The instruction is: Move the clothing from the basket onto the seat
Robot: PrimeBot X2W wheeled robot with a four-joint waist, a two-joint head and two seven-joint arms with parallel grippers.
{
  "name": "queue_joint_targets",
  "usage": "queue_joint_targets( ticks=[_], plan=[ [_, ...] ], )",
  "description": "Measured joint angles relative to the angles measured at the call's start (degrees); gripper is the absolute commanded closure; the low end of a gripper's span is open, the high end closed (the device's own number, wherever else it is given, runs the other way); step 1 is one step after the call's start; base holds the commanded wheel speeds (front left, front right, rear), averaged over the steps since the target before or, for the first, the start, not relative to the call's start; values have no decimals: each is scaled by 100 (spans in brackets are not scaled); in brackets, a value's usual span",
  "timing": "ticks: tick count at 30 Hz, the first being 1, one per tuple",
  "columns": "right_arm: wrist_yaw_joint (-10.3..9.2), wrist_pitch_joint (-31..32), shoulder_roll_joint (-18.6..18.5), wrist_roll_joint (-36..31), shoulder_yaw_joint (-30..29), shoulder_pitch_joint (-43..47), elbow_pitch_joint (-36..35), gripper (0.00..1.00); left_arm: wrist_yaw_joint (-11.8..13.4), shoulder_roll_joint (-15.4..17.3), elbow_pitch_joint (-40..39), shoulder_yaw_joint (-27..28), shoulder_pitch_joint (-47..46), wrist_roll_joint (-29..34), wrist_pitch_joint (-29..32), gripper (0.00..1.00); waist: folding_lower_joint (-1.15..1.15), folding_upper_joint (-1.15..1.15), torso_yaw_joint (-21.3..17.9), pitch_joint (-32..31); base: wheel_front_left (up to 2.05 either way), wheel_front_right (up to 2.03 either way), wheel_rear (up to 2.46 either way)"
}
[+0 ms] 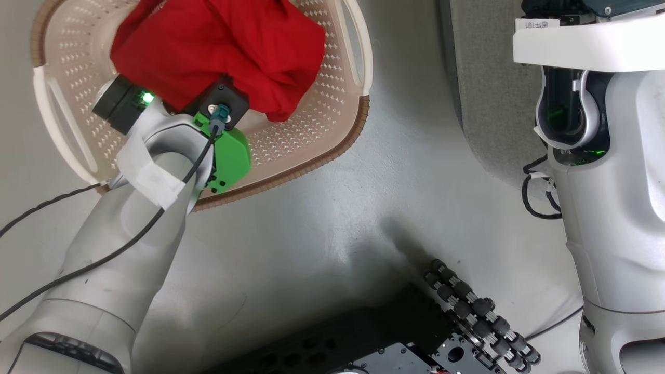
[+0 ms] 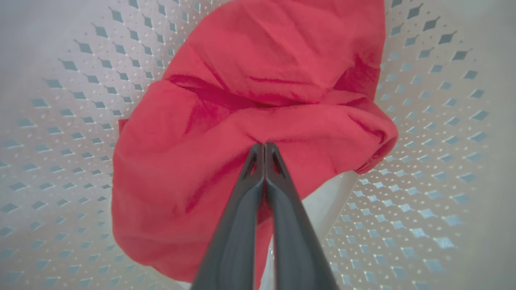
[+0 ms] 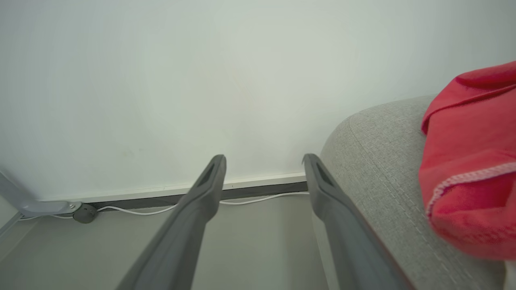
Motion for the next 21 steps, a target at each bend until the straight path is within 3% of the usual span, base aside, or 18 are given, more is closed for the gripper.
queue_joint_targets(
  ticks=[14,21],
  plan=[
    [111,0,-9,-90,-185,240,272,0,-9,-196,-185,-9,152,-341,-697,100,0,0,249,-519,0,0,0],
    [152,0,-205,-263,-348,666,556,0,-62,-259,-382,-11,528,-665,-814,100,0,0,459,-956,0,0,0]
  ],
)
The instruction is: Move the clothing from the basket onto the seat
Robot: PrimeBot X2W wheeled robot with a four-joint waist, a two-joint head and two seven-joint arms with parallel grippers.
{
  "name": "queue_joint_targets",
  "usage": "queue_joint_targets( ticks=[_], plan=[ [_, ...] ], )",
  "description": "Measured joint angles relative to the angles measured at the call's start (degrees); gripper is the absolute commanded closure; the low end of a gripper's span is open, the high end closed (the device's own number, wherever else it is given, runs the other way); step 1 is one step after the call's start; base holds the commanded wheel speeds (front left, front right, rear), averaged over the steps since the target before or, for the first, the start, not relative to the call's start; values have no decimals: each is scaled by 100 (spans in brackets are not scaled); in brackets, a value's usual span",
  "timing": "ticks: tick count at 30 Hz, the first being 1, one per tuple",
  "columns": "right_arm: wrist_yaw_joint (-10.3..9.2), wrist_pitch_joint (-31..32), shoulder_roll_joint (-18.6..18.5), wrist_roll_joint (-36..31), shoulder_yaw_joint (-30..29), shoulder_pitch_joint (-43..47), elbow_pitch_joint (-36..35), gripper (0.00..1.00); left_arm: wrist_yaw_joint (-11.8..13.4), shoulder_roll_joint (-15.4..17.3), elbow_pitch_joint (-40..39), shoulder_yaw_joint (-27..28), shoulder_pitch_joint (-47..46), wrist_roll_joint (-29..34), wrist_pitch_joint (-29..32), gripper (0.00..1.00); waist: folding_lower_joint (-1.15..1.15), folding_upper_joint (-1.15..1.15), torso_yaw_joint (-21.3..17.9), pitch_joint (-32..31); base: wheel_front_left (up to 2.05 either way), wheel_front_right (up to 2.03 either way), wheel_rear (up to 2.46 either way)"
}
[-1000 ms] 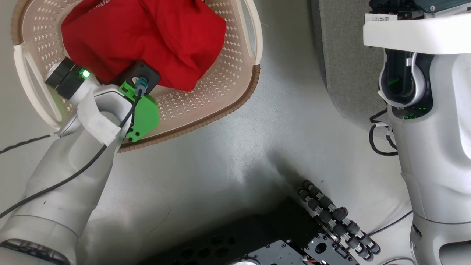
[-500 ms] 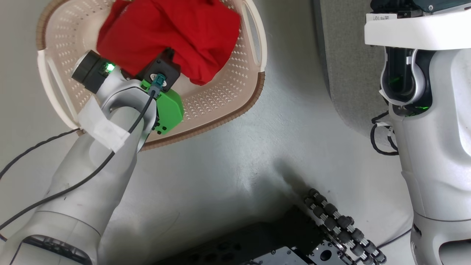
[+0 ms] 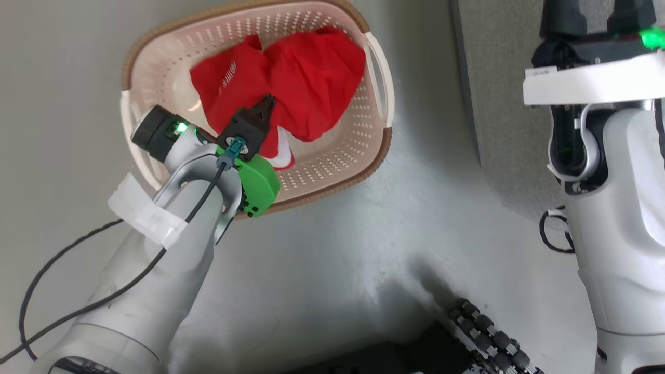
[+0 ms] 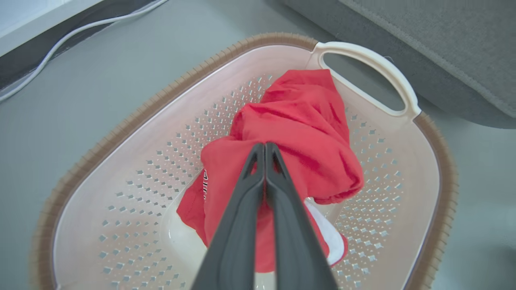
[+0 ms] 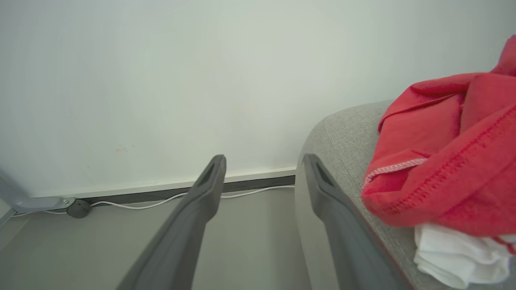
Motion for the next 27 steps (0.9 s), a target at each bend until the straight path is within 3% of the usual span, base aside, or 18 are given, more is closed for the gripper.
queue_joint_targets(
  ticks=[11,27],
  plan=[
    [18,0,-192,-102,-182,523,245,0,-49,-25,-408,44,415,-460,-33,100,0,0,374,-830,0,0,0],
    [148,1,-26,-48,-88,1291,644,0,11,-27,-769,23,1282,-1347,-33,100,0,0,605,-2237,0,0,0]
  ],
)
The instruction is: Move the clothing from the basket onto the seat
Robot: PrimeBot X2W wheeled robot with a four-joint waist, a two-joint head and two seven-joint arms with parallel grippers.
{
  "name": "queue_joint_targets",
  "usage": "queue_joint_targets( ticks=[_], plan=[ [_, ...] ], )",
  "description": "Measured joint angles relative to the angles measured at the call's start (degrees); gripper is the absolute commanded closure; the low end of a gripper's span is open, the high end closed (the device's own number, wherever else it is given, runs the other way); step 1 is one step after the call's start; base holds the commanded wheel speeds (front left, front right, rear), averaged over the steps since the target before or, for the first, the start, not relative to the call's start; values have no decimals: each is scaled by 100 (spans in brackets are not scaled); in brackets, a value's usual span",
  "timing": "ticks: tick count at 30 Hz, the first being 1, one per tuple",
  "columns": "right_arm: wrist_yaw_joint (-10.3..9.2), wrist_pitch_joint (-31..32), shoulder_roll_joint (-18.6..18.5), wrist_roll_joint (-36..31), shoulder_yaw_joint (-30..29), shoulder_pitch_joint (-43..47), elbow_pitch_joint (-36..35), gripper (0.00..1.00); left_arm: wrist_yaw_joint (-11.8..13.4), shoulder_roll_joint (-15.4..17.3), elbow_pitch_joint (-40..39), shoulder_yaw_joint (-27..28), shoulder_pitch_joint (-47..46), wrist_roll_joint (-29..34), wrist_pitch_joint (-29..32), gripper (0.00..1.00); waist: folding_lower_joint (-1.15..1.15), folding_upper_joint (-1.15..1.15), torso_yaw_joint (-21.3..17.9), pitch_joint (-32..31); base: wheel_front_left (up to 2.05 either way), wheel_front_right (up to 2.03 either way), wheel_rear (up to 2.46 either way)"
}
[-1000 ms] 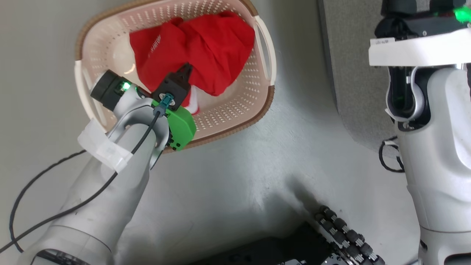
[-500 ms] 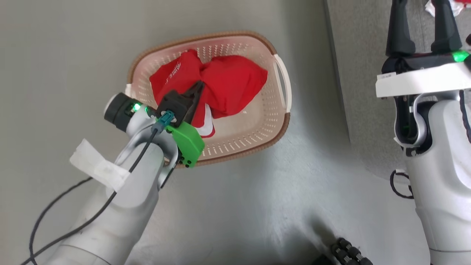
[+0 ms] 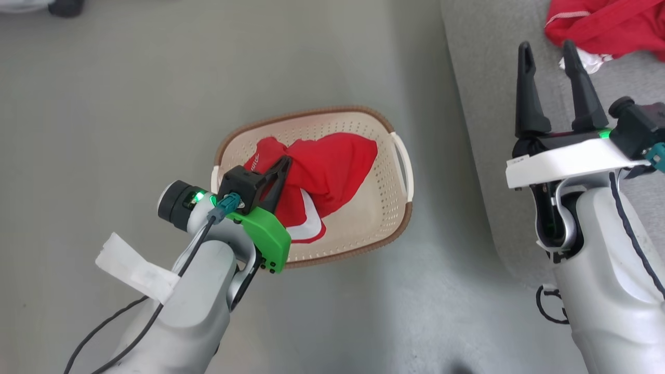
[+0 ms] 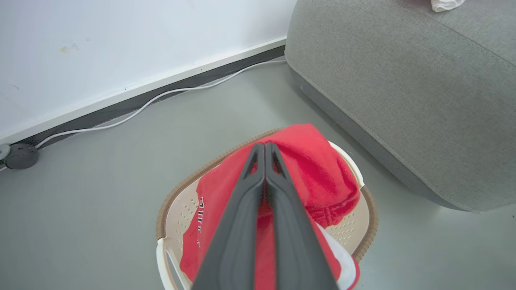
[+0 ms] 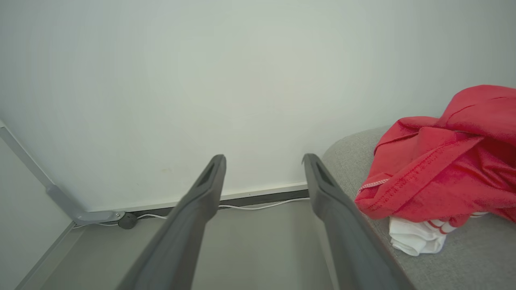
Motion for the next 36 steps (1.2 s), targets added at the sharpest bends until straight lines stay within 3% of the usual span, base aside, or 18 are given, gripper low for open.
queue_joint_targets(
  ticks=[1,3,4,5,18,28,36],
  plan=[
    [0,0,4,1,2,40,-1,0,9,-1,-26,-7,16,-23,0,100,0,0,-13,-73,0,0,0],
    [-4,0,-3,1,-25,112,-4,0,48,-3,-101,-40,37,-70,0,51,0,0,-40,-200,0,0,0],
    [-4,0,-8,1,-37,148,-5,0,51,-4,-129,-47,40,-92,0,19,0,0,-54,-257,0,0,0],
    [-4,0,-8,2,-46,177,-7,0,57,-4,-155,-51,43,-99,0,0,0,0,-67,-307,0,0,0],
    [-13,0,-53,7,-113,360,-38,0,308,-8,-456,-33,207,-343,-15,0,0,0,-95,-761,0,0,0],
    [-57,0,-110,5,-165,688,-23,0,700,-16,-773,595,386,-452,-16,0,0,0,71,-1123,0,0,0],
    [-57,1,-124,5,-125,1005,21,0,877,138,-1078,1043,734,-497,-16,0,0,0,268,-1463,0,0,0]
  ],
)
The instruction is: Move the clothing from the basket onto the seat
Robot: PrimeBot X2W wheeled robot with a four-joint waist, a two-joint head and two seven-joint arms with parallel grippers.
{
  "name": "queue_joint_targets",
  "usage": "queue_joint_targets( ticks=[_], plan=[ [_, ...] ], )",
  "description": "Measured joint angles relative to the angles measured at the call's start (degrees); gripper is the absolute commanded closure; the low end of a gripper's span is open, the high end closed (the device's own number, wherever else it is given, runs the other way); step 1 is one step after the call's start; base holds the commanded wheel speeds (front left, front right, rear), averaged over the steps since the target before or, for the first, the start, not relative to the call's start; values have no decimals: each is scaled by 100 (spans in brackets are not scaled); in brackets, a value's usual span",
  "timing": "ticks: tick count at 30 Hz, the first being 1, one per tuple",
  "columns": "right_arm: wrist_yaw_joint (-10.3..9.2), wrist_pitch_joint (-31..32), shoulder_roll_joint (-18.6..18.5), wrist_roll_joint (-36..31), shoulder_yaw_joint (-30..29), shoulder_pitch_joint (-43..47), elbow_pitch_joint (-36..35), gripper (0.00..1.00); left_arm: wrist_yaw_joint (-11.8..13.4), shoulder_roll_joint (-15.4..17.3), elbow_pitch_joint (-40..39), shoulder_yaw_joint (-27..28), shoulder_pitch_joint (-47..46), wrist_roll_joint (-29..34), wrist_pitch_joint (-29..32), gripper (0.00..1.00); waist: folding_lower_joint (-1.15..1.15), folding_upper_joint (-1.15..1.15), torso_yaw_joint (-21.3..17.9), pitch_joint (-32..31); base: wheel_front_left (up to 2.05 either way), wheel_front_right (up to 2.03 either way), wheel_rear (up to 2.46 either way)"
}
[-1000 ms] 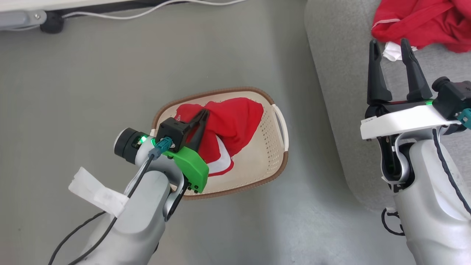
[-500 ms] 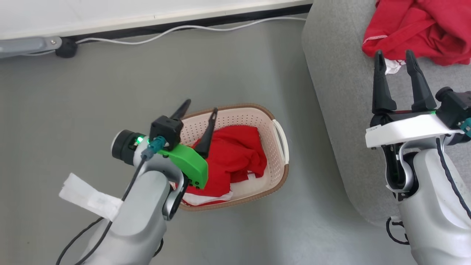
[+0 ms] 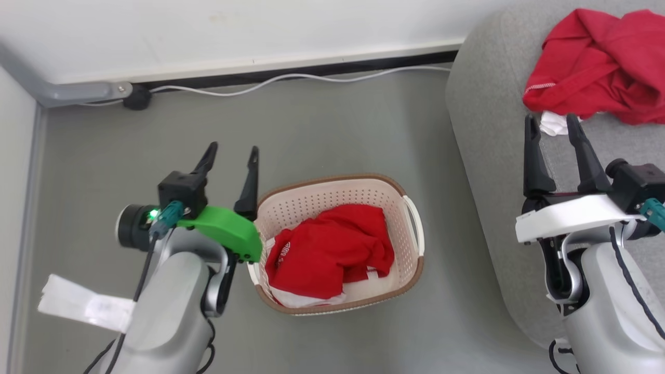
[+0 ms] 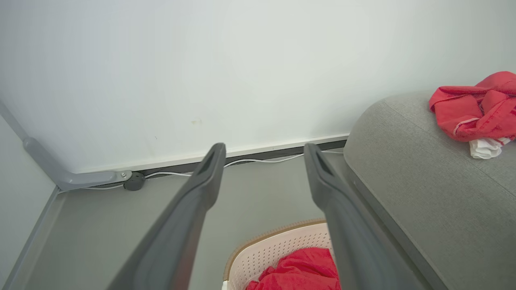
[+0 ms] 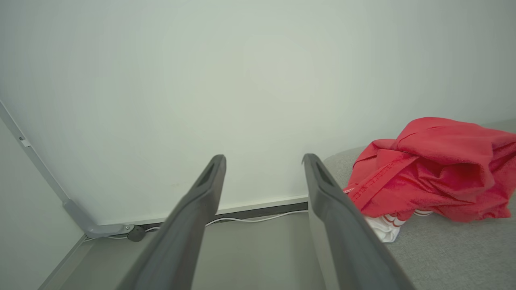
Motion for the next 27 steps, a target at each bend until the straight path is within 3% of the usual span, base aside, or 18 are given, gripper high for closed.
queue_joint_targets(
  ticks=[8,27],
  plan=[
    [2,65,10,-2,155,257,13,0,132,301,-414,541,519,0,0,0,0,0,178,-355,0,0,0],
    [-51,278,85,-10,357,839,-146,0,234,610,-1287,1449,2002,4,0,0,0,0,413,-823,0,0,0]
  ],
)
